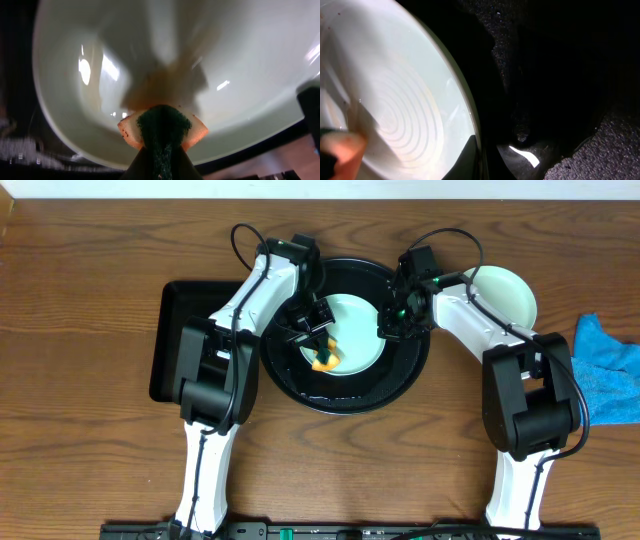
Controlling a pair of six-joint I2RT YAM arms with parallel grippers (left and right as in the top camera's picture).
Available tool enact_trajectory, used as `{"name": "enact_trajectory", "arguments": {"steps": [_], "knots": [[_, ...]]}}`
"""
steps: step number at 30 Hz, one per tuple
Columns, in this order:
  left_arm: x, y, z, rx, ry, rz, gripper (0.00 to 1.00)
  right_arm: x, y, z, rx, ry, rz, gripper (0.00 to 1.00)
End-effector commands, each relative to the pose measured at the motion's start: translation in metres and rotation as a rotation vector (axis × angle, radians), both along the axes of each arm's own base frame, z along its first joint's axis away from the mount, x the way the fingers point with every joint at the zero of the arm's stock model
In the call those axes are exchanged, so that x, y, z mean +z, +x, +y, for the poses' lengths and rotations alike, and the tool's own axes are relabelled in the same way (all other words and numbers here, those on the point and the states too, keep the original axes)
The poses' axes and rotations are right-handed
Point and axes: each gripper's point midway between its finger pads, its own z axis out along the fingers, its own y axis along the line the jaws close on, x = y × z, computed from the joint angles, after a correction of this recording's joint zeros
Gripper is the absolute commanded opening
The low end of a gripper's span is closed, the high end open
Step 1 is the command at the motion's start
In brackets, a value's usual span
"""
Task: Clean dirty plates on tray and stack at the side
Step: 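Scrub the green plate held by the right gripper with the left sponge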
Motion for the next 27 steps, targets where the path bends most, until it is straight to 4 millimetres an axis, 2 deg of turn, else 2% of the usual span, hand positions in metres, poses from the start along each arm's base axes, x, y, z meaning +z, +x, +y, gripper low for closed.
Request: {"name": "enact_trajectory", "arguments": {"steps": [1,8,12,20,27], "knots": [[-0.006,0.008,0.009,0.02,0.023,-0.025,0.07,-0.002,-0.002,-0.003,0.006,-0.01,0.002,0.01],[-0.008,0.028,0.006,0.03,-0.003,-0.106,0.08,-0.002,-0.002,-0.003,0.006,-0.009,0.003,0.01],[-0.008,0.034,0.005,0.034,-0.009,-0.127,0.07,-0.002,-0.002,-0.003,0.006,-0.009,0.003,0.01],[-0.012,0.042,0.017,0.057,0.046,-0.155,0.08,-0.002,-0.002,-0.003,0.007,-0.01,0.003,0.01],[-0.011,0.06,0.019,0.077,0.027,-0.217,0.07,-0.002,-0.002,-0.003,0.007,-0.01,0.003,0.01]]}}
